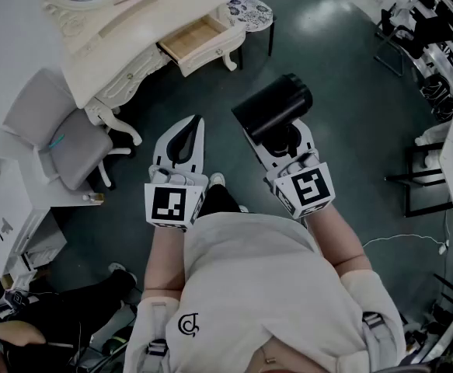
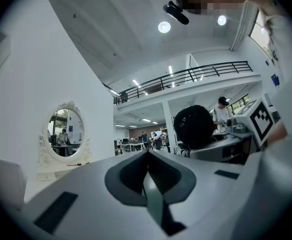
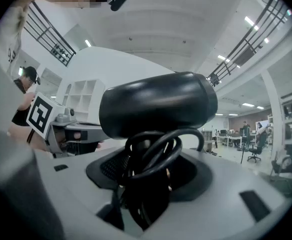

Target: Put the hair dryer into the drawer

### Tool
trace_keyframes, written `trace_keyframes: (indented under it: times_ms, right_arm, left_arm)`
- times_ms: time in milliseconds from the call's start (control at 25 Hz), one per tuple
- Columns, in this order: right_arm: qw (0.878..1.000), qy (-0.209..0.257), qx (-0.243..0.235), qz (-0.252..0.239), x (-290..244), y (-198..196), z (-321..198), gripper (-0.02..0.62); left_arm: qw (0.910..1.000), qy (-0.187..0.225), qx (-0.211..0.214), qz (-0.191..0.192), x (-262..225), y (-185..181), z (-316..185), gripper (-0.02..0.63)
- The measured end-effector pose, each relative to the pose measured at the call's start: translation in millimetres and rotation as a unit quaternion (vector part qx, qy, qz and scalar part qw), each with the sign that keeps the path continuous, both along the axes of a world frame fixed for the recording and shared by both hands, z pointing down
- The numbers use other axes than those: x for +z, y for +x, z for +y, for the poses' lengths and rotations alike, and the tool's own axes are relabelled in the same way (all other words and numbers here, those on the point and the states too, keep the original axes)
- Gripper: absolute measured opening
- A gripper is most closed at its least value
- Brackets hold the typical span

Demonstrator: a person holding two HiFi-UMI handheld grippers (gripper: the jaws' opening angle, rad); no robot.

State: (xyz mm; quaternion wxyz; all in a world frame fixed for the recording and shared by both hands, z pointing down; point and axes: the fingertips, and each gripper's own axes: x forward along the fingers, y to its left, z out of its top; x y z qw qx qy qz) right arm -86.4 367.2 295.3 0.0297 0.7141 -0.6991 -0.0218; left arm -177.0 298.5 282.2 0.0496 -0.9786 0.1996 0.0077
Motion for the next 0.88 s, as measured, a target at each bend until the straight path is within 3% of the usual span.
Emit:
trace_keyframes:
  times_ms: [600,880]
  right_arm:
    - [1.0,-0.004,0.009,-0.008,11.6,2.5,-5.2,0.242]
    - [0.999,-0.022,0.013,-0.022,25.8,20.3,-37.1,0.244]
  left_arm:
    - [0.9998,-0.003,0.014,-0.016,15.2,2.8,-4.8,0.014]
    - [0.9995,0.006,0.023,-0.019,17.2,21.5,-31.7,0.014]
